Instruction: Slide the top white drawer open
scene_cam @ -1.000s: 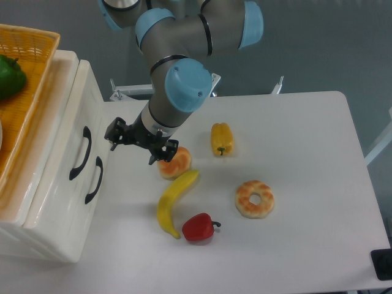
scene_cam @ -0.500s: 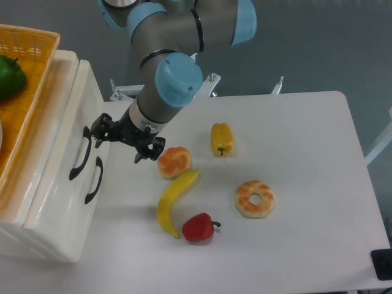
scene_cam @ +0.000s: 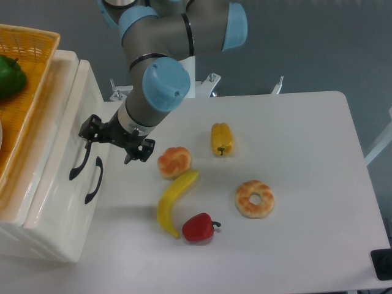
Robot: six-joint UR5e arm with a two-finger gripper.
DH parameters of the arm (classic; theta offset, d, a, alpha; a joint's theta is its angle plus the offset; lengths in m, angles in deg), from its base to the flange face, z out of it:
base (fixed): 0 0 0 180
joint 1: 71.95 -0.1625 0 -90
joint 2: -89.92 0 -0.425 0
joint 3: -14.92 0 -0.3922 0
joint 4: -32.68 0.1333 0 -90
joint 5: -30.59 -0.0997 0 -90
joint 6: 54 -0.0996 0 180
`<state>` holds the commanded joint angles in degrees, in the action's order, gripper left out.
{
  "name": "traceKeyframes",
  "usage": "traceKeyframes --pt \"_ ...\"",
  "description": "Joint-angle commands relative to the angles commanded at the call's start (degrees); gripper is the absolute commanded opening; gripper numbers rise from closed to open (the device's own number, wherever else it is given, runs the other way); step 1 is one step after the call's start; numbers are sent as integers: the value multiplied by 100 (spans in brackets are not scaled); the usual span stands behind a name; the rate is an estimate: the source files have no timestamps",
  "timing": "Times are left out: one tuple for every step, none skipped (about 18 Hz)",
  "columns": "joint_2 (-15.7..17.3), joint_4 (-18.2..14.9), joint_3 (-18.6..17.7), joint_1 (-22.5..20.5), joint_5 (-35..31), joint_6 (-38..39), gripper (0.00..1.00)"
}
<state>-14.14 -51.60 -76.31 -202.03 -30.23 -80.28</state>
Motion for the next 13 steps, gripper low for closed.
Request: traceKeyframes --pt "-9 17 0 0 0 0 100" --pt "-35 44 0 18 9 0 100" --pt "-53 61 9 44 0 35 100" --pt "-70 88 9 79 0 61 100" --pt "-88 97 9 97 0 70 100" --pt "-88 105 9 106 0 70 100" --pt "-105 123 9 106 0 70 100" --pt "-132 123 9 106 0 70 100" --pt "-132 123 9 114 0 70 100" --pt "-132 123 0 115 -9 79 100" --pt "-141 123 0 115 -9 79 100" --pt "-141 123 0 141 -17 79 100" --pt "-149 123 -9 167 -35 79 100"
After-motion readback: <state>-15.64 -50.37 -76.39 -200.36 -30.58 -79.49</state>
